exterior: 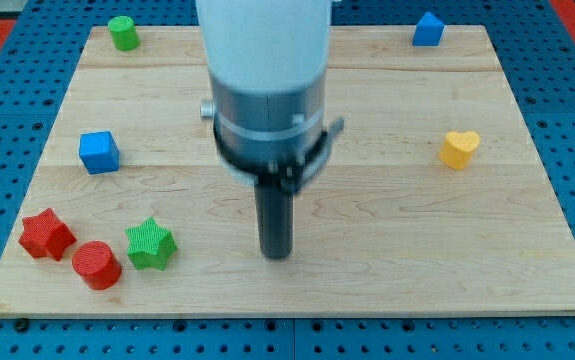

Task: Push the red circle parallel to the green star

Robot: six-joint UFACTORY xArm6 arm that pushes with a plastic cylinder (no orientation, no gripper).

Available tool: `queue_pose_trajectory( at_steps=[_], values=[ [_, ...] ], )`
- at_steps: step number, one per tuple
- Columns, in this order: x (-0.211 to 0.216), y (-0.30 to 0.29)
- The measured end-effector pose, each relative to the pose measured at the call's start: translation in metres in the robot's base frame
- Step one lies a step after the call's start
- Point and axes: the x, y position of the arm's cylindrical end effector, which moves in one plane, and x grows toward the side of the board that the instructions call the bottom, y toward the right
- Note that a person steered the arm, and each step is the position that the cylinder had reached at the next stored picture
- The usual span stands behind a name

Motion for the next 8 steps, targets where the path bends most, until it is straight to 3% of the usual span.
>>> queue_pose_trajectory(
  at_steps=[1, 2, 3, 5, 7, 8],
  values=[
    [0.037, -0.029],
    [0.037, -0.064],
    [0.037, -0.141],
    [-0.008, -0.149],
    [0.035, -0.187],
    [-0.006, -0.202]
  ],
)
